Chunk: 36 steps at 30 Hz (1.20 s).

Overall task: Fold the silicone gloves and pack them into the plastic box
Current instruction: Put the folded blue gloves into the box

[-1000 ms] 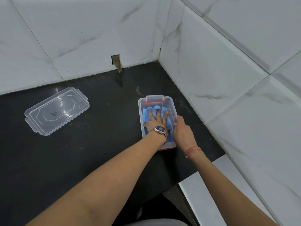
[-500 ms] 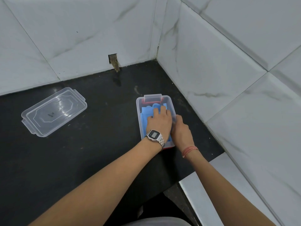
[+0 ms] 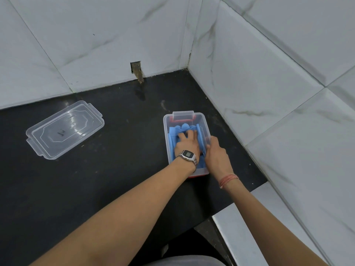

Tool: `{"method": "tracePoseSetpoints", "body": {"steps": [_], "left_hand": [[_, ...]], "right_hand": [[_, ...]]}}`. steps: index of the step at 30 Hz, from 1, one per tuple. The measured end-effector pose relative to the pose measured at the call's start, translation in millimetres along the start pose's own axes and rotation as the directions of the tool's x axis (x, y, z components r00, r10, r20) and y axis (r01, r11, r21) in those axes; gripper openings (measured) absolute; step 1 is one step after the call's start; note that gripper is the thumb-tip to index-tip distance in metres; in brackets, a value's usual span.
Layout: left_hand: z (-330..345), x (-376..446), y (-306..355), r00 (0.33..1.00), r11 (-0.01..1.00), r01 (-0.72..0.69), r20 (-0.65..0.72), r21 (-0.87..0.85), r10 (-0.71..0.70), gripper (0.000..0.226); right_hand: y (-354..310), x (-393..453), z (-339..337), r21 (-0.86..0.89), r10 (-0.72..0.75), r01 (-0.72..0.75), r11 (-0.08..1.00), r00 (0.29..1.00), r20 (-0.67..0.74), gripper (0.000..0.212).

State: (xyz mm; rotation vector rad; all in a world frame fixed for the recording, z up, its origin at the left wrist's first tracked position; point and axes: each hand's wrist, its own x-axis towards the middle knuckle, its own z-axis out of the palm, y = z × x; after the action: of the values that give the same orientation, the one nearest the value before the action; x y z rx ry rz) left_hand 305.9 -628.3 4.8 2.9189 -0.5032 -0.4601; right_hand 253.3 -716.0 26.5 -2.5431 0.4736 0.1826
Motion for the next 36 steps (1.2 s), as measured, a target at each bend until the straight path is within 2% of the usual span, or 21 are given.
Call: {"method": "tracePoseSetpoints", "body": {"steps": [11,16,19,21,23,25,28,30,33,36], "left_hand": [[-2.5,7.0,0.9,0.994,0.996,0.083,0.074,-0.014,-0.082,0.082],[-11.6,1.1,-4.5,0.996,1.0,-0.021,0.089,0.016,0.019,0.079],[-23.9,-9.5,-14.1,0.99,0.995,-0.097,0.099,-0.036,0.1,0.058],[-30.5,-25.0,-24.2,0.984,0.982,-0.177,0.012,-0.065,0.178,0.047],[-34.2,-45.3,-38.0,0.959,0.96,-0.266,-0.128,-0.083,0.254,0.045],[-36.1,-68.5,-57.4,0.935,0.945,-0.302,-0.23,-0.126,0.269,0.045],[-36.9,-105.1,-99.5,0.938,0.951,-0.199,-0.328,-0.237,0.115,0.043],[-35.2,-128.8,-133.1,0.939,0.949,-0.112,-0.345,-0.294,0.004,0.041],[-27.4,-165.5,-184.1,0.928,0.934,0.042,-0.332,-0.355,-0.167,0.04],[-15.1,-209.6,-233.3,0.871,0.895,0.2,-0.345,-0.399,-0.349,0.036]], "right_hand": [[1.2,1.5,2.7,-0.039,0.011,-0.012,0.999,1.0,-0.016,0.032],[-0.2,2.2,1.2,-0.062,0.015,-0.016,0.998,1.0,-0.026,0.028],[1.4,7.0,-0.8,-0.095,-0.009,0.004,0.995,0.999,-0.046,0.023],[2.0,11.5,-2.2,-0.113,-0.019,0.014,0.994,0.999,-0.045,0.022],[0.0,15.1,-4.4,-0.115,-0.013,0.009,0.993,0.999,-0.036,0.024],[-5.3,16.2,-6.3,-0.101,-0.023,0.018,0.995,0.999,-0.048,0.033],[-22.7,12.5,-7.7,-0.165,-0.133,0.103,0.981,0.974,-0.183,0.055],[-45.3,5.5,-4.3,-0.15,-0.239,0.207,0.967,0.942,-0.237,0.059],[-85.8,-8.6,11.8,-0.094,-0.381,0.369,0.925,0.897,-0.222,0.059],[-129.3,-25.4,38.5,-0.073,-0.505,0.5,0.863,0.855,-0.12,0.059]]}}
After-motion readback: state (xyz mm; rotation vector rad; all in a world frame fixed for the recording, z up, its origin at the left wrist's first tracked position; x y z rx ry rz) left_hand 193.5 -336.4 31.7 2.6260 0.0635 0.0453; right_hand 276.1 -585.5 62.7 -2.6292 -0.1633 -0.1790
